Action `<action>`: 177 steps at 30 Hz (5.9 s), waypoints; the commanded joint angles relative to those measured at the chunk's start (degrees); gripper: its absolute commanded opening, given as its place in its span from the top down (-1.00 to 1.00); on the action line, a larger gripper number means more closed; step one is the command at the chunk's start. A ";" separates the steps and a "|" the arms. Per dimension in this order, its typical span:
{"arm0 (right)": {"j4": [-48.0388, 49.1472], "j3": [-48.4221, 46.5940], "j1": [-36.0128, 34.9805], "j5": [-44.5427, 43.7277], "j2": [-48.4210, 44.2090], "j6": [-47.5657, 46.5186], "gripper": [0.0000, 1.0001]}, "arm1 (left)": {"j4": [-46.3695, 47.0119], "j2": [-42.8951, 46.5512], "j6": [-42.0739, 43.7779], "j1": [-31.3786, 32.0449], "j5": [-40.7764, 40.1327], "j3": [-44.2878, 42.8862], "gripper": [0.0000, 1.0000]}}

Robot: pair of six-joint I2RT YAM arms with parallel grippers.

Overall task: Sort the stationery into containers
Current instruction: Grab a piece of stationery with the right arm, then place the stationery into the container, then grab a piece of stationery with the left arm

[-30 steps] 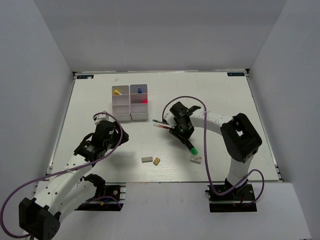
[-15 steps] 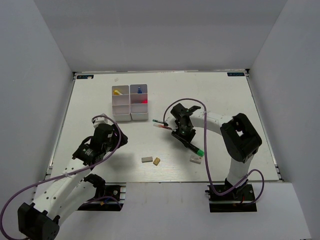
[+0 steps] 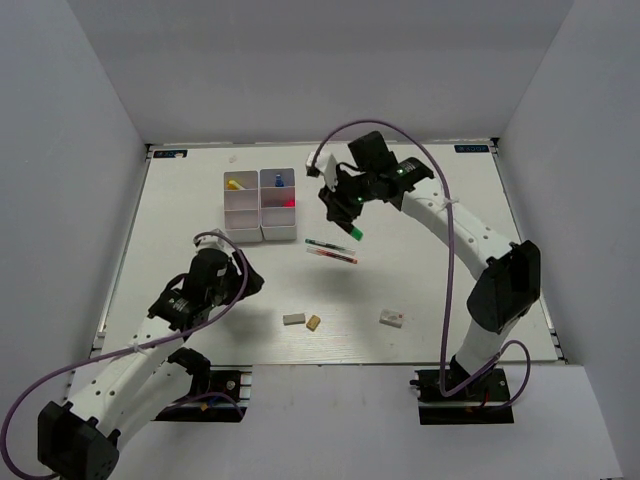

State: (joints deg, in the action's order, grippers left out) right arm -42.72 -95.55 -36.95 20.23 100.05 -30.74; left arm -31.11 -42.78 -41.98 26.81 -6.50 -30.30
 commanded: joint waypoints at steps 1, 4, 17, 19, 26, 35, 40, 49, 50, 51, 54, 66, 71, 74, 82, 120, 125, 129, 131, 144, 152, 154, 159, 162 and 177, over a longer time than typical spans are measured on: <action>8.34 -4.37 -0.14 12.16 0.14 -0.90 1.00 | 1.49 0.25 0.40 0.09 3.43 1.74 -0.50; 13.80 -10.61 -0.23 19.30 3.83 -0.64 1.00 | 0.97 0.86 -0.12 0.09 3.43 2.36 -0.50; 45.57 -19.50 -0.14 34.43 21.50 6.13 1.00 | -0.09 3.32 -1.18 0.09 4.57 2.88 -0.48; 48.42 -18.19 0.03 35.41 22.90 7.79 1.00 | -0.61 3.32 -1.71 0.09 4.57 2.88 -0.48; 61.17 -14.23 0.21 35.67 26.16 10.18 1.00 | -1.14 3.32 -1.71 0.09 5.10 2.88 -0.48; 59.50 -14.40 0.21 32.42 30.82 3.33 0.91 | -1.14 1.66 -1.18 0.09 7.03 0.60 -0.48; 60.03 -15.28 1.17 30.13 32.14 2.97 0.86 | -1.67 0.60 -0.65 0.09 7.03 -0.63 -0.48; 61.88 -9.94 1.44 29.78 29.86 2.62 -0.50 | 2.37 -3.35 1.19 0.09 10.19 -2.21 -0.52; 61.97 -9.49 1.62 29.69 28.98 2.36 -0.53 | 2.90 -5.01 1.98 0.09 11.24 -2.21 -0.52; 62.66 -8.79 1.62 29.78 28.36 2.35 -0.53 | 3.42 -5.98 3.03 0.09 12.38 -2.82 -0.52; 64.07 -6.41 2.32 30.13 25.20 3.76 -0.56 | 5.18 -9.24 3.83 0.61 13.62 -4.49 -0.52; 61.46 9.32 10.22 16.00 3.41 17.12 1.00 | 16.35 -26.35 8.39 3.68 19.41 -11.51 0.56; 33.46 6.87 14.87 15.09 0.32 14.92 0.48 | 16.88 -34.55 21.38 7.03 23.90 -18.30 0.58; 19.59 6.51 18.92 20.62 1.03 14.13 -0.35 | 16.35 -39.98 28.07 9.31 25.31 -23.56 0.33; 13.63 19.95 26.57 26.44 -7.67 10.97 0.61 | 13.54 -52.91 50.13 12.13 25.84 -35.16 -0.24; 11.34 27.43 40.11 34.96 -11.19 11.49 0.60 | 10.38 -74.02 64.48 18.19 17.66 -47.21 0.03; 11.61 27.87 40.11 35.58 -11.72 11.93 0.60 | 8.79 -73.49 63.95 18.19 17.05 -44.15 -0.02; 12.31 28.84 39.94 35.85 -12.16 12.28 0.60 | 6.86 -72.27 63.95 18.19 16.52 -43.00 0.04; 12.40 28.84 39.94 36.11 -12.07 12.46 0.60 | 5.37 -71.74 63.95 18.19 16.52 -41.86 0.07; 13.80 29.54 40.03 37.07 -12.60 14.04 0.57 | -10.62 -76.21 59.74 23.28 10.20 -41.85 0.50; 14.15 30.07 40.03 37.34 -12.86 14.66 0.57 | -17.39 -79.98 58.06 24.34 8.61 -45.19 0.50; 14.50 30.16 40.03 37.51 -12.95 14.66 0.57 | -20.38 -81.92 57.54 24.34 8.61 -46.86 0.50; 14.42 30.24 39.94 37.43 -13.39 14.66 0.57 | -22.32 -84.83 57.01 24.34 10.19 -48.01 0.64; 14.51 30.60 40.11 37.16 -13.65 14.75 0.57 | -22.32 -84.83 57.01 24.34 10.80 -49.75 0.91; 14.86 30.60 40.20 36.37 -14.01 15.27 0.57 | -7.92 -63.13 46.91 20.22 9.41 -58.38 1.00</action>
State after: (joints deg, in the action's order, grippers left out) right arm -28.86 -65.04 2.94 55.88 88.09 -15.57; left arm -43.00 -114.56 8.36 48.45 4.45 -87.00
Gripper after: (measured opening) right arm 0.211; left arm 0.228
